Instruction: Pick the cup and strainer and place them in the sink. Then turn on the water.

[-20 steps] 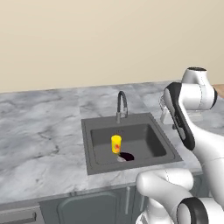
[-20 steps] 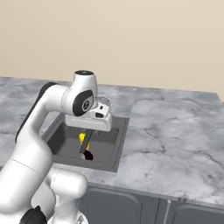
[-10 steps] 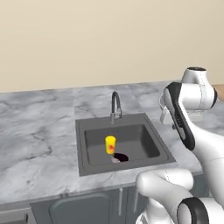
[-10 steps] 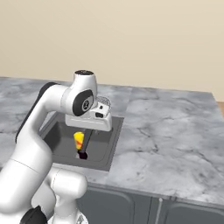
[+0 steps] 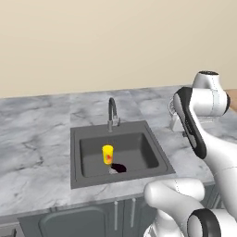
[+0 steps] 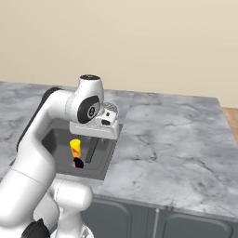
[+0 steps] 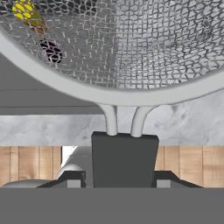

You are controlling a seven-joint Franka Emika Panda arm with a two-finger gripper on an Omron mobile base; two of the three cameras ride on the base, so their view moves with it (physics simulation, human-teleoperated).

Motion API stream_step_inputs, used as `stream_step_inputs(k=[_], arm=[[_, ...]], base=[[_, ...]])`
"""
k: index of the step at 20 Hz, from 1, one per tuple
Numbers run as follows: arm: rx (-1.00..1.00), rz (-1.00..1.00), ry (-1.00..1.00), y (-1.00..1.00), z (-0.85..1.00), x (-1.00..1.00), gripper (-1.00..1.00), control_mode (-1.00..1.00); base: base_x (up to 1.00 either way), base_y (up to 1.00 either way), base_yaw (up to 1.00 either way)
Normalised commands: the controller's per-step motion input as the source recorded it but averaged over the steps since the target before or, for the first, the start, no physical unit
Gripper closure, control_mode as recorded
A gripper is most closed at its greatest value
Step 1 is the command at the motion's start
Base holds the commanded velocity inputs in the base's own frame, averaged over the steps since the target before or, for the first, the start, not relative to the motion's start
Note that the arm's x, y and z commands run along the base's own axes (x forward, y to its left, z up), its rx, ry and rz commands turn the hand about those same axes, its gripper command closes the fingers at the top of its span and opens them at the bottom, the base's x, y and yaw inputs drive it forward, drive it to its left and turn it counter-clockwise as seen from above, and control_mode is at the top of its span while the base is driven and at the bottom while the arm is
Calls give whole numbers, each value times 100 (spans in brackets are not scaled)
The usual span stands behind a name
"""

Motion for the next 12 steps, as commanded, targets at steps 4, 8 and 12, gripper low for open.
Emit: stream_step_inputs(k=[4,8,12], arm=[[0,0,0,0,0,0,100,100],[0,0,0,0,0,0,100,100],[0,0,0,0,0,0,100,100]], base=[[24,-5,0],[30,-1,0],[36,-4,0]])
